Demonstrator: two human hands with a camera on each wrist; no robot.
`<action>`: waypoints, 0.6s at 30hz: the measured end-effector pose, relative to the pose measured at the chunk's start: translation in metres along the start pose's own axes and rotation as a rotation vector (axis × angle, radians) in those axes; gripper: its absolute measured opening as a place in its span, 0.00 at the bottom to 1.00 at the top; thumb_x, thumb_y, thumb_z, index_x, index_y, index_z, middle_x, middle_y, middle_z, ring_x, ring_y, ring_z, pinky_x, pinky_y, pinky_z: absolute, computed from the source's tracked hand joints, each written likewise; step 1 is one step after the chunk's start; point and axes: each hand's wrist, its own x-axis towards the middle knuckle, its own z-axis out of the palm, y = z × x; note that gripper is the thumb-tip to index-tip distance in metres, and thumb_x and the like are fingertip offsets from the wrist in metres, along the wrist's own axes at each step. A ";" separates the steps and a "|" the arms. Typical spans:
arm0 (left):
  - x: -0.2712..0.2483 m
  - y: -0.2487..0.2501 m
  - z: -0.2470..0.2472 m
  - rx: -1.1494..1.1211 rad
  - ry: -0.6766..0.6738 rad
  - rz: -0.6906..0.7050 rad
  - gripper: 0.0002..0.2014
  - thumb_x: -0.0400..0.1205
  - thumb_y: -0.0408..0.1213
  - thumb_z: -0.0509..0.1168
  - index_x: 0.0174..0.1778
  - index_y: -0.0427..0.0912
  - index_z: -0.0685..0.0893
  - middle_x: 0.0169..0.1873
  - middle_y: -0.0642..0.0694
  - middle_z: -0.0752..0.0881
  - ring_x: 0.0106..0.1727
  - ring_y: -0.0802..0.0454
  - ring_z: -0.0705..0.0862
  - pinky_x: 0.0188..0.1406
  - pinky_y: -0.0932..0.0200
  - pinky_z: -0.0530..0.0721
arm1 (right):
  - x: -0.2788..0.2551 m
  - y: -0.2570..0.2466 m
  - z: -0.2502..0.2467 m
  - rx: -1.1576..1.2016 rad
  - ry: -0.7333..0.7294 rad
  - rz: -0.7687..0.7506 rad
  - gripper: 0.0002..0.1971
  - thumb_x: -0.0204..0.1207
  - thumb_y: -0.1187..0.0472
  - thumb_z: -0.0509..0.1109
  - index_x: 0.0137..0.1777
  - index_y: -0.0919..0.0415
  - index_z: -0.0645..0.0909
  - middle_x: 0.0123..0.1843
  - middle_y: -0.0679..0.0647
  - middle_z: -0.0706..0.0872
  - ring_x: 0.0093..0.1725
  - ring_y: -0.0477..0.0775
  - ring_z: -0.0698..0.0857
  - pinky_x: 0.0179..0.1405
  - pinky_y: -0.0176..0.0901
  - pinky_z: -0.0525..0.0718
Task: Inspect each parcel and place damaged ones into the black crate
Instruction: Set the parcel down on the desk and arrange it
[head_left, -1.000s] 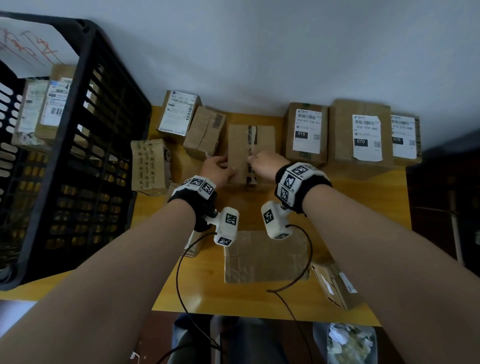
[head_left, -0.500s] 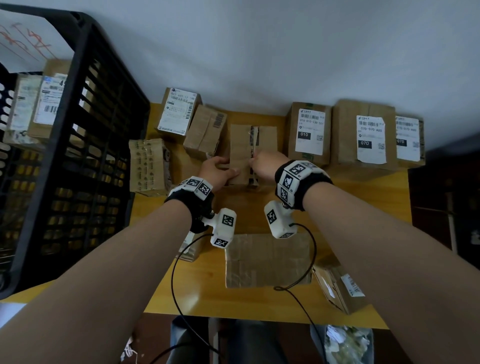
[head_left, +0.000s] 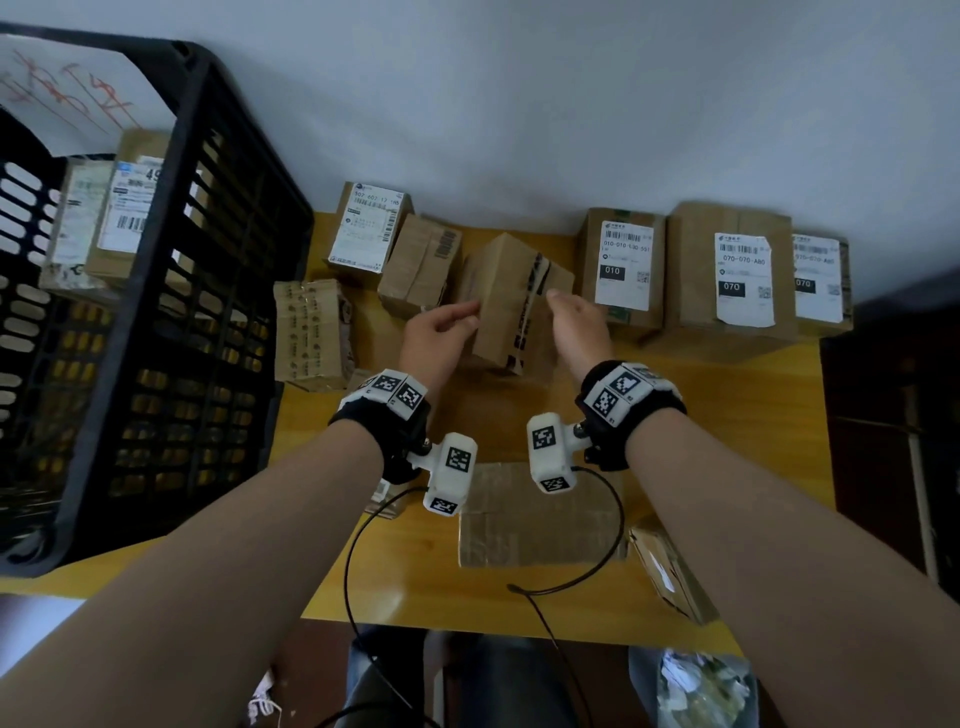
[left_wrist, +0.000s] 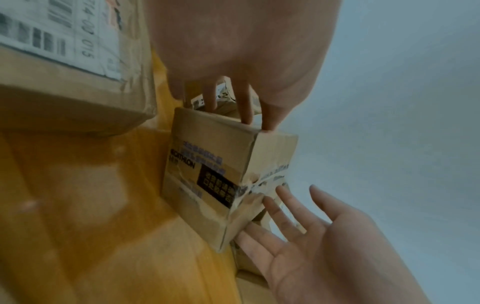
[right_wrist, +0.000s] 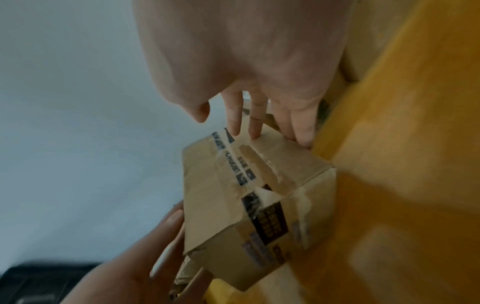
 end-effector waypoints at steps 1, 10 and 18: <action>-0.002 0.001 -0.001 -0.008 0.003 0.020 0.13 0.88 0.33 0.68 0.67 0.47 0.90 0.60 0.50 0.89 0.61 0.58 0.86 0.51 0.73 0.84 | -0.002 0.002 0.000 0.028 0.007 0.018 0.21 0.91 0.47 0.59 0.73 0.59 0.82 0.62 0.51 0.85 0.65 0.54 0.82 0.73 0.52 0.77; 0.010 -0.012 -0.004 -0.056 -0.040 -0.233 0.46 0.76 0.46 0.82 0.88 0.50 0.64 0.82 0.45 0.73 0.75 0.41 0.80 0.65 0.39 0.88 | -0.009 0.004 -0.009 0.041 0.041 0.074 0.19 0.91 0.50 0.59 0.74 0.58 0.81 0.66 0.52 0.85 0.71 0.58 0.82 0.75 0.53 0.77; 0.011 -0.007 0.014 0.024 0.062 -0.280 0.39 0.73 0.38 0.84 0.79 0.38 0.76 0.72 0.40 0.83 0.64 0.48 0.83 0.56 0.57 0.84 | -0.012 0.003 -0.014 0.018 -0.066 0.125 0.24 0.89 0.44 0.59 0.62 0.64 0.85 0.57 0.65 0.90 0.57 0.65 0.89 0.59 0.57 0.88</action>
